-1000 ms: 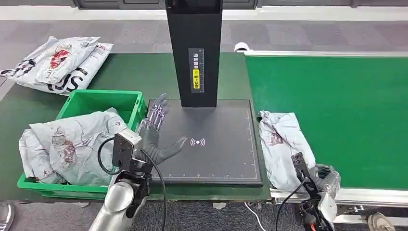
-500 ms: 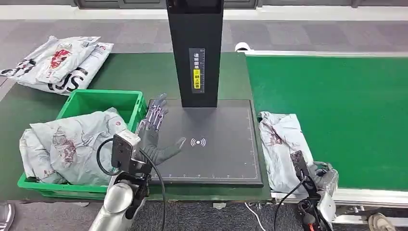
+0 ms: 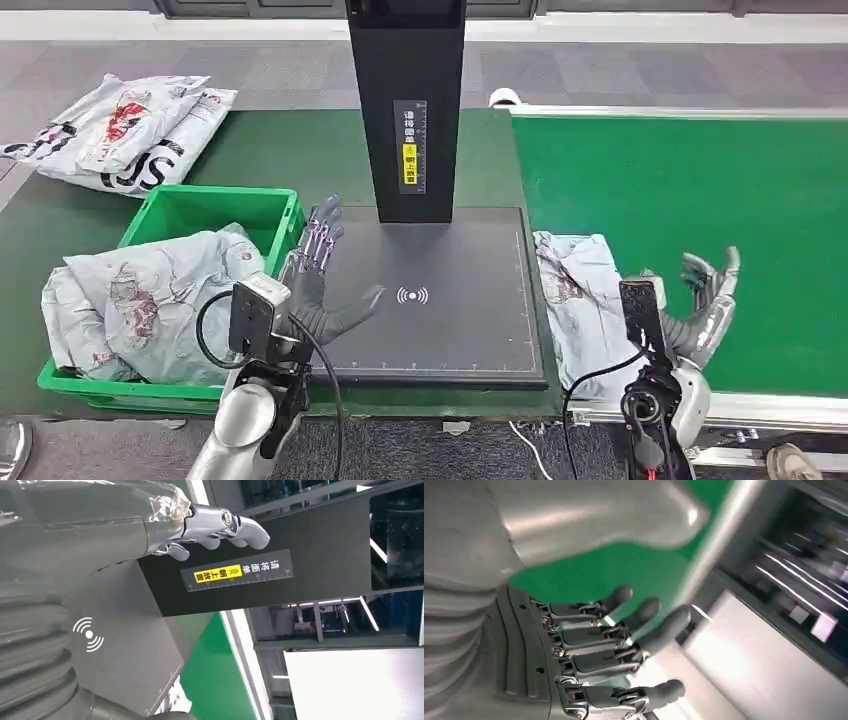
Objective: Moved the parcel from conveyor to table for the left to box.
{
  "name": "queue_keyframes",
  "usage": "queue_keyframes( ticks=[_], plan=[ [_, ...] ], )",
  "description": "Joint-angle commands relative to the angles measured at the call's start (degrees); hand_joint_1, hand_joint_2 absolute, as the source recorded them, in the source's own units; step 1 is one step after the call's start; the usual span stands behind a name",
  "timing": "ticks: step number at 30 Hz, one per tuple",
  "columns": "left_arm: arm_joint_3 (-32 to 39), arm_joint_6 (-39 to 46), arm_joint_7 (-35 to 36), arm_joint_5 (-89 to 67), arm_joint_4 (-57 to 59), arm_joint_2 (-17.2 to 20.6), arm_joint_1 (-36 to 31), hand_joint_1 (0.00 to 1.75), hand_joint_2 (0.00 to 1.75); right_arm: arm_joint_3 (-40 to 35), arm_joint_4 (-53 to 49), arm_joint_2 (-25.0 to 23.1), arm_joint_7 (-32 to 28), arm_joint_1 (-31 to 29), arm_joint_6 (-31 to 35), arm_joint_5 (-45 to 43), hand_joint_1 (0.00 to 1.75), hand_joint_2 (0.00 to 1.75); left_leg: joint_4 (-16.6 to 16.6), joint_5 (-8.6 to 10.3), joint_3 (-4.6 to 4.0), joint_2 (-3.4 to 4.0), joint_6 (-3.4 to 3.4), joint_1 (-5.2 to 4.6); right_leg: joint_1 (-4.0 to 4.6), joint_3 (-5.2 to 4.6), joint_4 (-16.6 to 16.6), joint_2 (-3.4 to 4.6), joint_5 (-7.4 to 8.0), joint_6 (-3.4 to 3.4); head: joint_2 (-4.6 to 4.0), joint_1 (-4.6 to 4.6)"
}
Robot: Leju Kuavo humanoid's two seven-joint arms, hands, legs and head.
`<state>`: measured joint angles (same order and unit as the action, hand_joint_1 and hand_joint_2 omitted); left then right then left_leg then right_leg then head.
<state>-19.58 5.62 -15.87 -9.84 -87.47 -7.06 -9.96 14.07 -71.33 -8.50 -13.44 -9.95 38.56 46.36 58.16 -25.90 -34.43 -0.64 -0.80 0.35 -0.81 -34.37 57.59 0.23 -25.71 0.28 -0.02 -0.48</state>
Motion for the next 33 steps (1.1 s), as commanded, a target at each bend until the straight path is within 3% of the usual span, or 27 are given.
queue_keyframes(
  ticks=[1,2,3,5,8,9,12,17,19,24,33],
  plan=[
    [2.19,-0.99,-0.64,-0.25,4.83,-0.69,-2.64,0.0,1.75,-9.59,-19.56,-0.3,-0.96,3.31,-0.28,-1.9,0.19,1.75,-0.01,-0.03,0.04,0.14,-0.01,-0.05,-0.04,-0.02,0.03,0.08,-0.01,-0.01,0.0,0.0],
    [2.19,-1.1,-0.69,-0.25,4.89,-0.8,-2.76,0.0,1.75,-10.2,-19.91,-0.05,-0.99,3.16,-0.38,-1.78,1.68,1.75,-0.04,-0.03,0.12,0.15,-0.02,-0.01,0.0,0.08,-0.04,0.07,-0.01,-0.02,0.0,0.0],
    [2.17,-1.37,-0.74,-0.27,4.96,-1.01,-2.92,0.0,1.75,-11.11,-19.65,0.5,-0.36,2.75,-0.2,0.42,1.69,1.75,-0.05,-0.04,0.16,0.14,-0.02,-0.01,0.01,0.12,-0.05,0.04,-0.02,-0.03,0.02,0.0],
    [2.18,-1.46,-0.75,-0.27,4.92,-1.08,-3.05,0.0,1.75,-11.77,-18.49,0.78,1.38,1.66,-1.33,1.55,0.0,1.75,-0.06,-0.01,0.13,0.14,-0.01,0.0,0.01,0.09,-0.06,0.04,0.0,-0.05,0.02,0.0],
    [2.19,-1.41,-0.75,-0.27,4.75,-0.96,-3.21,0.0,1.75,-11.06,-11.74,1.65,7.95,-0.63,-5.49,5.89,0.0,1.75,-0.06,0.0,0.14,0.17,0.0,0.0,0.01,0.09,-0.08,0.09,0.04,-0.03,0.02,-0.02],
    [2.12,-1.61,-0.63,-0.27,4.58,-0.87,-3.25,0.0,1.75,-10.37,-6.6,2.33,12.15,-1.9,-6.56,11.32,0.0,1.75,-0.1,0.01,0.2,0.2,0.01,0.02,0.04,0.17,-0.15,0.1,0.06,-0.04,0.02,0.0],
    [1.91,-1.97,-0.15,-0.26,4.13,-0.68,-3.28,0.0,1.75,-8.54,4.37,3.08,16.28,-4.04,-5.9,16.67,0.0,1.75,-0.13,0.02,0.25,0.2,0.02,0.05,0.07,0.24,-0.22,0.12,0.1,-0.03,0.0,0.0],
    [1.72,-1.99,-0.04,-0.24,4.14,-0.43,-3.3,0.0,1.75,-8.2,6.41,3.19,17.46,-4.07,-7.06,17.18,0.0,1.75,-0.11,0.04,0.24,0.09,0.06,0.03,0.05,0.24,-0.18,0.01,0.06,0.0,0.02,0.0],
    [1.59,-1.93,0.15,-0.12,4.19,-0.18,-3.34,0.0,1.75,-7.15,12.43,3.37,20.06,-5.09,-6.22,20.32,0.0,1.75,-0.06,0.04,0.16,0.1,0.08,0.03,0.04,0.17,-0.12,0.05,0.06,0.02,0.02,-0.02],
    [1.29,-1.78,0.48,0.24,4.76,0.07,-3.84,0.0,1.75,-4.86,24.3,4.39,19.76,-7.79,-2.88,19.98,0.0,1.75,-0.1,0.07,0.21,0.06,0.08,0.04,0.06,0.23,-0.17,0.0,0.08,0.02,0.0,0.0],
    [1.3,-1.76,0.49,0.27,4.76,0.1,-3.9,0.0,1.75,-4.87,24.64,4.38,19.57,-8.18,-2.83,19.92,0.0,1.75,-0.05,0.04,0.15,0.11,0.07,0.01,0.02,0.13,-0.09,0.04,0.05,0.02,0.02,0.0]
  ],
)
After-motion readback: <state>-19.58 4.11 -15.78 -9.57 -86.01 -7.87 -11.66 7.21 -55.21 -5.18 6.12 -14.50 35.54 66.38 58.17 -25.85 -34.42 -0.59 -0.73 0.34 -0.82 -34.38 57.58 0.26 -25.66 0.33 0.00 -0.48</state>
